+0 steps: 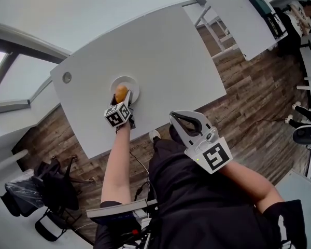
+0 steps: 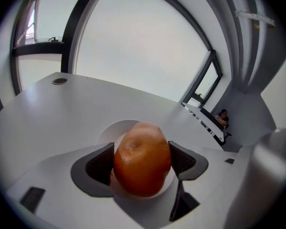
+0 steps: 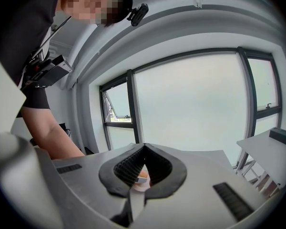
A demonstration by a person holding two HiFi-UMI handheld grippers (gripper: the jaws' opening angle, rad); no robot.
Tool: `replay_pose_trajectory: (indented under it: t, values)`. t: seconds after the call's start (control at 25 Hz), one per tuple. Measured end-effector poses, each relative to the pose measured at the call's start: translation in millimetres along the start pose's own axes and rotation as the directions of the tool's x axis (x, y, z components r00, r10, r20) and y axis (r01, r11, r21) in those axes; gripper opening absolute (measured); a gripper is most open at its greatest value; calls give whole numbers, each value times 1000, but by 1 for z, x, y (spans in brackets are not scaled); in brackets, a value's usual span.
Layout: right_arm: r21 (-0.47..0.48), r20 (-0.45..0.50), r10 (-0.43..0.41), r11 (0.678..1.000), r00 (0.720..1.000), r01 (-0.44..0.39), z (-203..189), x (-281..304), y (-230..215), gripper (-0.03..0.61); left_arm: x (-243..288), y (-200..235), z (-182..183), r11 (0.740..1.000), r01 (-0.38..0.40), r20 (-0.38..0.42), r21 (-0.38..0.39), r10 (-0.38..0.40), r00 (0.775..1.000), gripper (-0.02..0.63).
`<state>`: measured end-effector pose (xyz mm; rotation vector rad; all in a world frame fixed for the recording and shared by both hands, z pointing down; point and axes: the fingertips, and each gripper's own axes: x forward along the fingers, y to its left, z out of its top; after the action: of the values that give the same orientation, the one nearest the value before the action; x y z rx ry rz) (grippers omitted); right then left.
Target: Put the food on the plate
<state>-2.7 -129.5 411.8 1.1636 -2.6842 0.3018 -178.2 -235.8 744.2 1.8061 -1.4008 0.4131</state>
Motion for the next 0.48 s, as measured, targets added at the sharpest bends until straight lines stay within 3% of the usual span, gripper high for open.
replay_pose_trajectory:
  t: [0.48]
  values:
    - [49, 14, -9, 999, 1000, 9, -3, -15, -11, -3, -2, -21, 3, 999, 23, 7, 31, -23, 1000, 342]
